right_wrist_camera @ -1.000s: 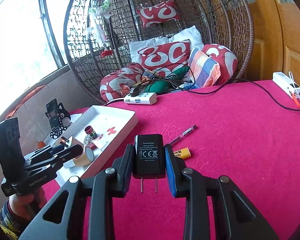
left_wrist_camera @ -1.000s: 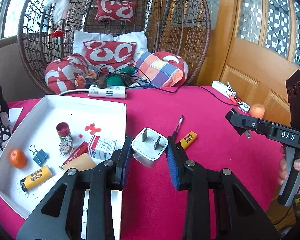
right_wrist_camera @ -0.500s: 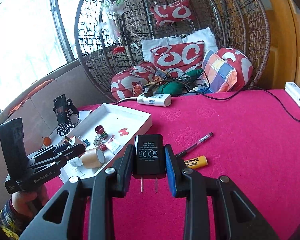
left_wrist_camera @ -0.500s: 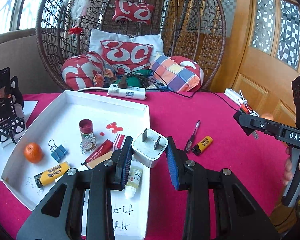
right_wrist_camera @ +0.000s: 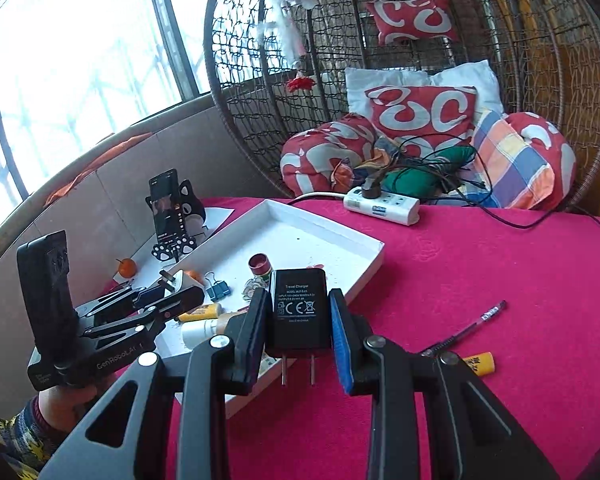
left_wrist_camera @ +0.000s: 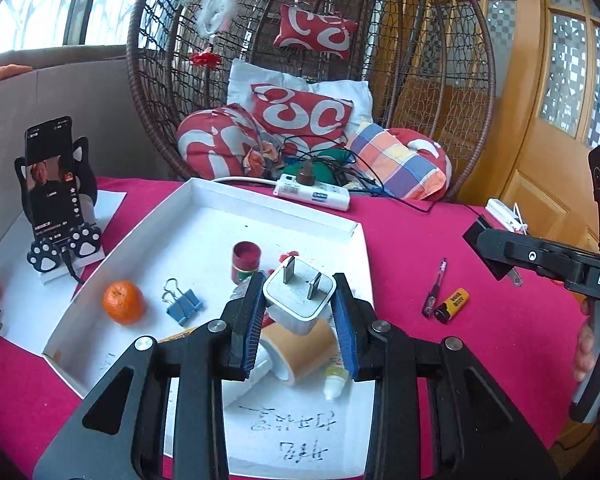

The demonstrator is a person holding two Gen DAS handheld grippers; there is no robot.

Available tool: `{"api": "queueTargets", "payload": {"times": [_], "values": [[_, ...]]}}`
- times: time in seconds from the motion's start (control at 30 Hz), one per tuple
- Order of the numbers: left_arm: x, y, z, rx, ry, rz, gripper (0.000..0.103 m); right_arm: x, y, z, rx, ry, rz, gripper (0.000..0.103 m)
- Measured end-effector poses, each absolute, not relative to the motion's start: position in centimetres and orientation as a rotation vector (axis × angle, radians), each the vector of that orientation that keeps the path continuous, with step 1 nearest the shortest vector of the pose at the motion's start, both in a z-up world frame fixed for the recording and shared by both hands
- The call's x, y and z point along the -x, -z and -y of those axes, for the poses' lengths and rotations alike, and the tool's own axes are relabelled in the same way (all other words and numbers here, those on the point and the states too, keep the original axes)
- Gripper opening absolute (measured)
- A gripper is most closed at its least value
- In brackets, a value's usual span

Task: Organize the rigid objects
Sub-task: 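Lower the plug and charger into the tray and open both grippers, then move the left gripper to the black pen while the right approaches the yellow lighter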

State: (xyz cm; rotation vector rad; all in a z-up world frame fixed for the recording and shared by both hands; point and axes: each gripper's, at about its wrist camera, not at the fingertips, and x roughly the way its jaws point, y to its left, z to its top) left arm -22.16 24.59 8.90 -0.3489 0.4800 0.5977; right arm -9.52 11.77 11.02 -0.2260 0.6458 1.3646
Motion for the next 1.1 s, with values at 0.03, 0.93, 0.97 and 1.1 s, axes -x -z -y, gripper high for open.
{"api": "queueTargets", "payload": {"times": [0.03,0.93,0.97,1.1], "values": [[22.4,-8.8,-25.2,0.350,-0.618,-0.482,0.032,9.9,-10.9,-12.5,0.237,-1.380,-0.654,0.030],[24.2,-6.5,-32.3,0.388,-0.886,-0.537,0.103,14.3,-5.6,-21.8,0.332,-1.400,-0.705,0.103],[24.3,-6.6,-32.2,0.385,-0.889,-0.536,0.103,13.8,-5.7,-21.4,0.314,-1.394,-0.712,0.103],[24.3,-7.3,-31.3,0.375,-0.863,-0.511,0.103,11.9,-6.5,-19.1,0.246,-1.360,-0.696,0.103]]}}
